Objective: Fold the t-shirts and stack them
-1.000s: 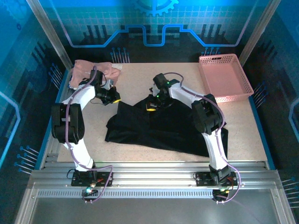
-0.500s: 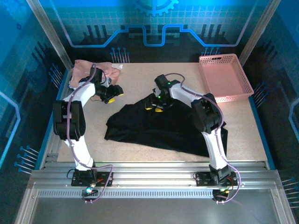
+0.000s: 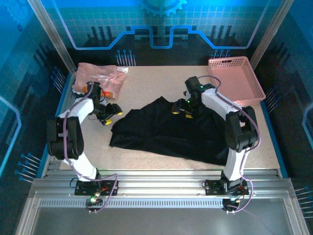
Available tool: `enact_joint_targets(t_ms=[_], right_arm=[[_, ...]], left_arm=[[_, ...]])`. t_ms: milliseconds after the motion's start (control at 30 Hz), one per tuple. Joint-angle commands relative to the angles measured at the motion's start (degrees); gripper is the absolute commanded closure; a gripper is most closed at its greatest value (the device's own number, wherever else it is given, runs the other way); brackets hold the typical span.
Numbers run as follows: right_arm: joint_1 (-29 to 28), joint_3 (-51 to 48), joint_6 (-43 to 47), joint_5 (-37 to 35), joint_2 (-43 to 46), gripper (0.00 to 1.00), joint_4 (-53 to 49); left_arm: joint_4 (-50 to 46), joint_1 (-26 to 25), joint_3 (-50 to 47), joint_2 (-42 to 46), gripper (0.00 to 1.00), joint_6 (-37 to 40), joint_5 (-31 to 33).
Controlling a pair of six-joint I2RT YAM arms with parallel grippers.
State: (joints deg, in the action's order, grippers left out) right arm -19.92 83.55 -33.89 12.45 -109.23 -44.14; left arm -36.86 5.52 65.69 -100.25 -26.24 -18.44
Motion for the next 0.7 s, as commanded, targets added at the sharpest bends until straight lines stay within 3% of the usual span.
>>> enact_joint_targets(t_ms=[0,200,400,667], right_arm=[[-0.90,5.94,3.49,1.66,-4.36,0.27,2.41],[-2.42,27.82,11.61,-1.69,-17.44,0.27,-3.67],[-3.45,48.70,18.19,-7.31,-32.19,0.29,-10.04],[-3.24,59.22,24.17,-8.28,-41.18,0.36,-7.67]], left_arm=[[3.35,0.20,3.01,-2.43,0.33,-2.36,-4.65],[1.89,-2.61,4.15,0.84,0.34,0.25,-5.85],[4.03,-9.02,-1.86,6.16,0.34,-0.59,-8.74],[9.21,-16.58,-9.38,7.19,0.36,-4.10,-11.15]])
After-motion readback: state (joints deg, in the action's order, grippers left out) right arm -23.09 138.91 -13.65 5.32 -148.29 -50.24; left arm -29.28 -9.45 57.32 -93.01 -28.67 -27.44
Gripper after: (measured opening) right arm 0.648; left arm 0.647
